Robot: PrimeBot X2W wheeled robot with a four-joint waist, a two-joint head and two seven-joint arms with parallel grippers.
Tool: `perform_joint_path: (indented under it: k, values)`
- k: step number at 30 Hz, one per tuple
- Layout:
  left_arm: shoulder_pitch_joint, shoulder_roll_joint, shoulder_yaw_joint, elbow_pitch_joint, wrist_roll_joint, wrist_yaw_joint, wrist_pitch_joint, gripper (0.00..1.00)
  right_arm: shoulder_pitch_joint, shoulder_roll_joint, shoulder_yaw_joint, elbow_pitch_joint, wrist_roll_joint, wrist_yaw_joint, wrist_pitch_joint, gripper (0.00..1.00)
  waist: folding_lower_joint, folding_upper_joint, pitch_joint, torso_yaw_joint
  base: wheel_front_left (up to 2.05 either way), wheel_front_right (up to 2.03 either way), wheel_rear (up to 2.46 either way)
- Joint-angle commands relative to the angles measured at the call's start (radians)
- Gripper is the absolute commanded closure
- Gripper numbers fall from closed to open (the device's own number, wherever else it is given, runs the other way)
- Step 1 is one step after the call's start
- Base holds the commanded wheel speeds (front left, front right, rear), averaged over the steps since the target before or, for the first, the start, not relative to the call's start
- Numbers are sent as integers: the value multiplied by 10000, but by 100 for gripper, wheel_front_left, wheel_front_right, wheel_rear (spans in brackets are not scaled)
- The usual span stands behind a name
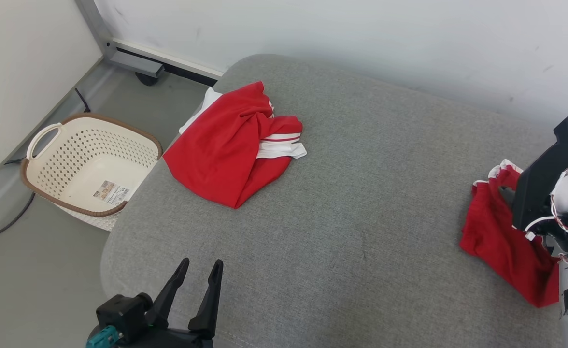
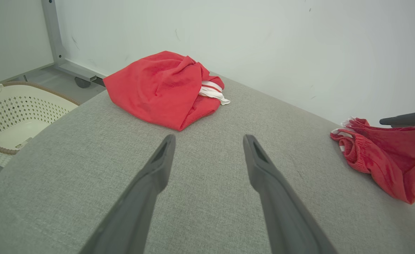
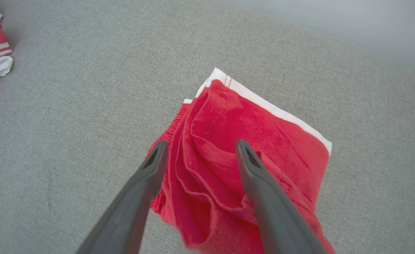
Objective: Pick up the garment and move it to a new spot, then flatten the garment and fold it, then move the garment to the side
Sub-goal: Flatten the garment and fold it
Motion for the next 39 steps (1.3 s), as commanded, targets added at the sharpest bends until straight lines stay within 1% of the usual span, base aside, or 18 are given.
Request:
perform_joint_path:
  k: [1,10,15,19,25,30,35,38,39]
  values:
    - [-18,61,67,23,-65,35,-97,0,-153,-150,24,-62,199,27,-139,0,1,-1,-13,-92,0,0,0]
    - [-78,151,127,-32,-114,50,-120,0,-351,-485,123,-602,746,27,-857,0,1,-1,-49,-571,0,0,0]
    - [-136,186,157,-74,-128,82,-127,0,63,-958,265,-995,810,27,-1198,0,1,-1,-65,-924,0,0,0]
    - [-175,215,175,-100,-150,96,-144,0,435,-1200,95,-1307,845,27,-1442,0,1,-1,-19,-1192,0,0,0]
    - [-251,207,172,-103,-162,93,-168,0,1114,-1118,-222,-1733,1110,27,-1494,0,1,-1,90,-1458,0,0,0]
    - [-327,234,184,-88,-176,93,-164,0,1642,-976,-211,-2087,1119,27,-1510,0,1,-1,148,-1615,0,0,0]
    - [-407,239,129,-56,-182,49,-165,0,1917,-882,-328,-2011,873,27,-1818,0,1,-1,194,-1651,0,0,0]
    - [-455,238,87,-41,-175,39,-160,0,2063,-935,-488,-1847,711,27,-2077,0,1,-1,215,-1609,0,0,0]
    - [-449,230,72,-31,-176,33,-159,0,2122,-991,-513,-1800,626,27,-2201,45,1,-1,217,-1583,0,0,0]
